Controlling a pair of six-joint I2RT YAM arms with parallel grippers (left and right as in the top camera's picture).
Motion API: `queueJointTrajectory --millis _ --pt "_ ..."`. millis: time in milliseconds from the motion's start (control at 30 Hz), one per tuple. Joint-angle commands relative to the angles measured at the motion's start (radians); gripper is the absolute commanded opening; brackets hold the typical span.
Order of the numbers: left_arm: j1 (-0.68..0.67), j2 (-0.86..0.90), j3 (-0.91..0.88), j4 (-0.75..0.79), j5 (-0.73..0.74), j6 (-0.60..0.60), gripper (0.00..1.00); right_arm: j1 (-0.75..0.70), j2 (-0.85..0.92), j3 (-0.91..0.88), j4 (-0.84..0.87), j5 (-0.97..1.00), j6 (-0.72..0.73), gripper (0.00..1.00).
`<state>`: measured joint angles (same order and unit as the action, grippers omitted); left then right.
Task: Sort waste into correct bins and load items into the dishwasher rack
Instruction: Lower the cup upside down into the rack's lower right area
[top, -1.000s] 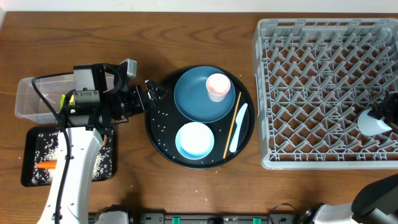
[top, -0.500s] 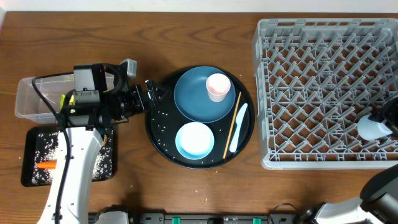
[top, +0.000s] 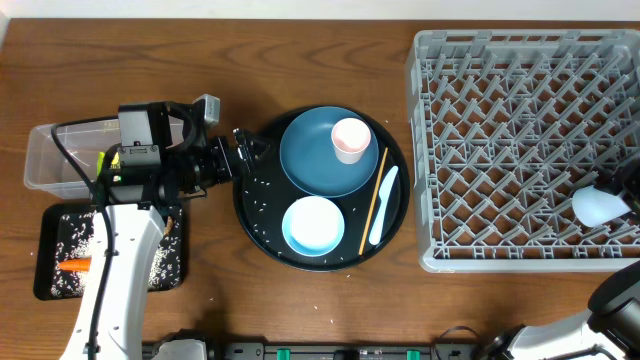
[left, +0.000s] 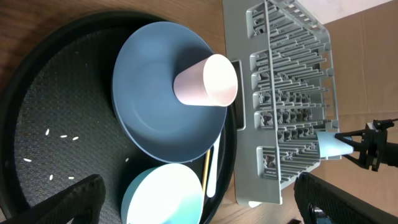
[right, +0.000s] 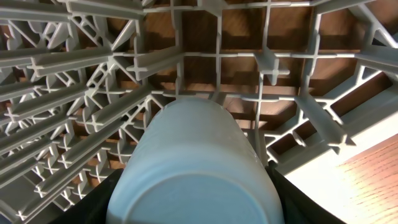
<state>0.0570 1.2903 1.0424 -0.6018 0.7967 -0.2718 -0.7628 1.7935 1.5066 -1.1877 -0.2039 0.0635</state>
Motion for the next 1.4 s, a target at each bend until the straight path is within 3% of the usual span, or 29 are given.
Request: queueJointTrajectory --millis 0,1367 --pt "0.003 -0.010 0.007 0.000 -0.005 0.009 0.98 -0.006 0.034 -0.011 -0.005 0.063 -0.005 0.01" --pt "0.003 -0.010 0.007 0.000 -0.005 0.009 0.98 -0.006 -0.034 0.038 -0.009 0.031 0.002 0.01"
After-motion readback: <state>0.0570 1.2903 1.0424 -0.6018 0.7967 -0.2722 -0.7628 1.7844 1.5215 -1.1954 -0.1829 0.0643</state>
